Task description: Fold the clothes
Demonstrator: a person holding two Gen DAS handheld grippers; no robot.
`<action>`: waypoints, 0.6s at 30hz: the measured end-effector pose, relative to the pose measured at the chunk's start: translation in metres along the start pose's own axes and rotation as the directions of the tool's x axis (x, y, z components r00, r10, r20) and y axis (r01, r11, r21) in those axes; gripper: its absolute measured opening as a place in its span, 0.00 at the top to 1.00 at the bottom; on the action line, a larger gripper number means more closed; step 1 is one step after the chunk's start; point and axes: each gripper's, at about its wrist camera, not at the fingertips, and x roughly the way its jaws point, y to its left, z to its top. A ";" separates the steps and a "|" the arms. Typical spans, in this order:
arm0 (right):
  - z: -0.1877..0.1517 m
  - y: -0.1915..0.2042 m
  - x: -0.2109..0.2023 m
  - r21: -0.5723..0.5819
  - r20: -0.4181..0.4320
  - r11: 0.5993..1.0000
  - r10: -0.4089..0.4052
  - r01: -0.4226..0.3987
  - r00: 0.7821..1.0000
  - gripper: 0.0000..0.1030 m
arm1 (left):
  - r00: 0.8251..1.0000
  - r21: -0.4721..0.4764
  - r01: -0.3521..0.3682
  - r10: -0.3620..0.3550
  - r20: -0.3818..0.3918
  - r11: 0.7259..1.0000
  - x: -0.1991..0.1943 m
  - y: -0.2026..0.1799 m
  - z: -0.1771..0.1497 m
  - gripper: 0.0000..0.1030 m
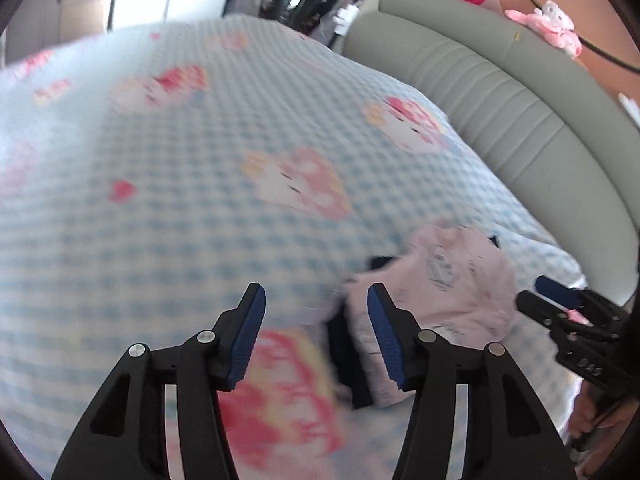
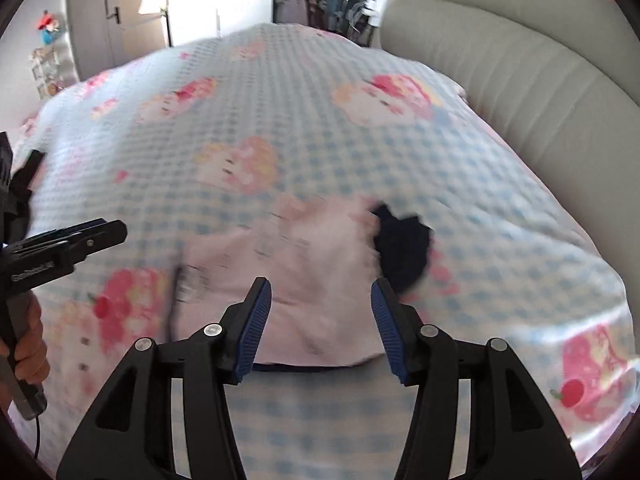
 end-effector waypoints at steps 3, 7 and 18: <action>0.010 0.030 -0.003 -0.005 0.003 0.999 0.034 -0.034 0.999 0.38 | 0.999 -0.040 -0.051 0.051 0.009 0.998 -0.025 0.034 0.004 0.43; 0.022 0.083 0.000 -0.028 0.001 0.997 0.067 -0.067 0.998 0.38 | 0.993 -0.097 -0.116 0.118 0.018 0.989 -0.058 0.081 0.009 0.40; 0.028 0.217 -0.033 -0.086 0.015 0.970 0.227 -0.225 0.974 0.24 | 0.942 -0.193 -0.297 0.320 0.100 0.935 -0.164 0.175 -0.008 0.19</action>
